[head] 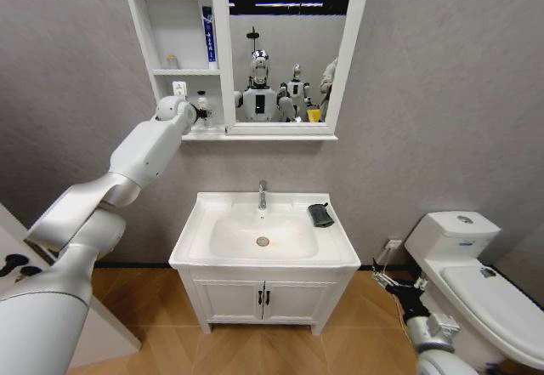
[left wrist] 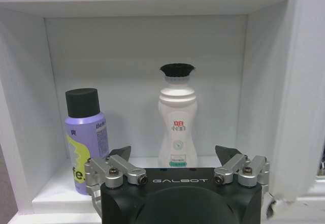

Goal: Move facial cleanser and shampoo from washbasin to cabinet, then wipe washbasin with towel.

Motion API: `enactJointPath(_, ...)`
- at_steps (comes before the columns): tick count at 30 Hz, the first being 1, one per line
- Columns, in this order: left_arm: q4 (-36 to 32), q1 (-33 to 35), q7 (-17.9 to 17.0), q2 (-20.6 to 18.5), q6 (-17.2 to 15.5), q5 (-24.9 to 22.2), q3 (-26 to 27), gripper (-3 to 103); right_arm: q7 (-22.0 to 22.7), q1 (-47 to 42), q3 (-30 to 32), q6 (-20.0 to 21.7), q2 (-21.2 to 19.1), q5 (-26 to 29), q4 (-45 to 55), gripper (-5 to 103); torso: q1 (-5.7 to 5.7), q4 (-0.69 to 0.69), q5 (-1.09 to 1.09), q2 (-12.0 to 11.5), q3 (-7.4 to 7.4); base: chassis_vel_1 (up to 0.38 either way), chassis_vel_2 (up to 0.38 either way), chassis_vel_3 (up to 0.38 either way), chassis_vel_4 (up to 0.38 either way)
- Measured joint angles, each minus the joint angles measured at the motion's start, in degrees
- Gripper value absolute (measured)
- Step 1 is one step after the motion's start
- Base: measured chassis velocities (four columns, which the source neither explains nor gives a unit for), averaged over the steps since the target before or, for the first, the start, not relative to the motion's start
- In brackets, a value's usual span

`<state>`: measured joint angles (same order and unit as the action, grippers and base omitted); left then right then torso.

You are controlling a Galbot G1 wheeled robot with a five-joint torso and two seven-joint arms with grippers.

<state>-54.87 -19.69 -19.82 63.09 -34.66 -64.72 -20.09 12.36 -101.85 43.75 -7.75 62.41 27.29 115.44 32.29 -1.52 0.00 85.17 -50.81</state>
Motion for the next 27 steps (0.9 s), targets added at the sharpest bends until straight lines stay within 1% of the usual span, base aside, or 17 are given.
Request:
enactJointPath(3,-10.1,3.2,-1.5,-5.6,-0.6,-2.1,0.3,99,0.3,0.2,-0.2,0.2,0.1,-0.1,0.2,100,0.0,-0.01,0.0,0.0,0.0,0.0,0.0,0.0,0.0)
enactJointPath(5,-12.6,4.0,-1.4,-7.3,-0.6,-1.9,0.4,100,0.3,0.2,-0.2,0.1,0.1,-0.1,0.3,100,0.0,-0.01,0.0,0.0,0.0,0.0,0.0,0.0,0.0)
enactJointPath(7,-23.0,7.9,0.7,-16.1,-0.3,-1.7,1.5,100,-0.1,0.0,-0.1,-0.7,0.3,0.2,0.5,100,0.0,0.01,-0.03,0.0,0.0,0.0,0.0,0.0,0.0)
enactJointPath(10,-27.1,9.9,1.0,-19.4,0.0,-2.6,2.3,100,-0.4,-0.1,0.2,-1.1,0.3,0.3,0.5,100,0.0,0.05,-0.02,0.0,0.01,0.0,0.0,0.0,0.0)
enactJointPath(12,-36.2,17.0,0.6,-25.5,1.8,-5.1,6.8,100,-0.7,-0.3,0.4,-1.5,0.1,0.4,0.5,100,-0.01,0.05,-0.03,0.0,0.01,0.0,0.0,0.0,0.0)
enactJointPath(13,-36.2,17.0,0.6,-25.5,1.8,-5.1,6.8,100,-0.7,-0.3,0.4,-1.5,0.1,0.4,0.5,100,-0.01,0.05,-0.03,0.0,0.01,0.0,0.0,0.0,0.0)
enactJointPath(14,-41.9,23.3,-0.3,-28.2,2.7,-6.1,11.5,100,-0.7,-0.3,0.5,-1.6,0.2,0.4,0.6,100,-0.01,0.03,-0.02,0.0,0.01,0.0,0.0,0.0,0.0)
enactJointPath(15,-41.9,23.3,-0.3,-28.2,2.7,-6.1,11.5,100,-0.7,-0.3,0.5,-1.6,0.2,0.4,0.6,100,-0.01,0.03,-0.02,0.0,0.01,0.0,0.0,0.0,0.0)
enactJointPath(17,-51.0,35.6,-0.7,-32.5,4.5,-5.8,19.7,100,-0.7,-0.3,0.2,-1.6,0.3,0.3,0.8,100,-0.01,0.01,-0.03,0.0,0.01,0.0,0.0,0.0,0.0)
enactJointPath(18,-51.0,35.6,-0.7,-32.5,4.5,-5.8,19.7,100,-0.7,-0.3,0.2,-1.6,0.3,0.3,0.8,100,-0.01,0.01,-0.03,0.0,0.01,0.0,0.0,0.0,0.0)
enactJointPath(20,-58.8,50.3,-1.8,-34.9,7.6,-2.1,26.8,100,-0.7,0.2,-0.7,-1.5,2.3,-0.5,0.7,100,-0.01,0.06,-0.03,0.0,0.01,0.0,0.0,0.0,0.0)
enactJointPath(22,-60.1,54.1,-2.3,-34.7,8.9,-0.6,27.9,100,-0.7,-0.4,-0.5,-1.6,3.9,-1.2,0.8,100,-0.01,0.07,-0.01,0.0,0.01,0.0,0.0,0.0,0.0)
enactJointPath(23,-60.9,57.4,-2.7,-33.7,9.8,0.5,28.1,100,-0.8,-1.9,0.3,-2.4,6.5,-2.5,1.3,100,-0.02,0.04,0.01,0.0,0.01,0.0,0.0,0.0,0.0)
enactJointPath(24,-60.9,57.4,-2.7,-33.7,9.8,0.5,28.1,100,-0.8,-1.9,0.3,-2.4,6.5,-2.5,1.3,100,-0.02,0.04,0.01,0.0,0.01,0.0,0.0,0.0,0.0)
enactJointPath(25,-62.0,61.1,-3.3,-33.0,10.9,1.7,30.3,100,-0.7,-3.2,0.9,-3.2,8.6,-4.1,1.8,100,-0.01,-0.12,-0.08,0.0,0.0,0.0,0.0,0.0,0.0)
enactJointPath(26,-62.8,64.4,-3.6,-32.6,11.5,2.7,33.4,100,-0.3,-3.3,0.8,-3.4,9.4,-5.4,1.8,100,-0.01,-0.11,0.0,0.0,0.0,0.0,0.0,0.0,0.0)
enactJointPath(27,-62.8,64.4,-3.6,-32.6,11.5,2.7,33.4,100,-0.3,-3.3,0.8,-3.4,9.4,-5.4,1.8,100,-0.01,-0.11,0.0,0.0,0.0,0.0,0.0,0.0,0.0)
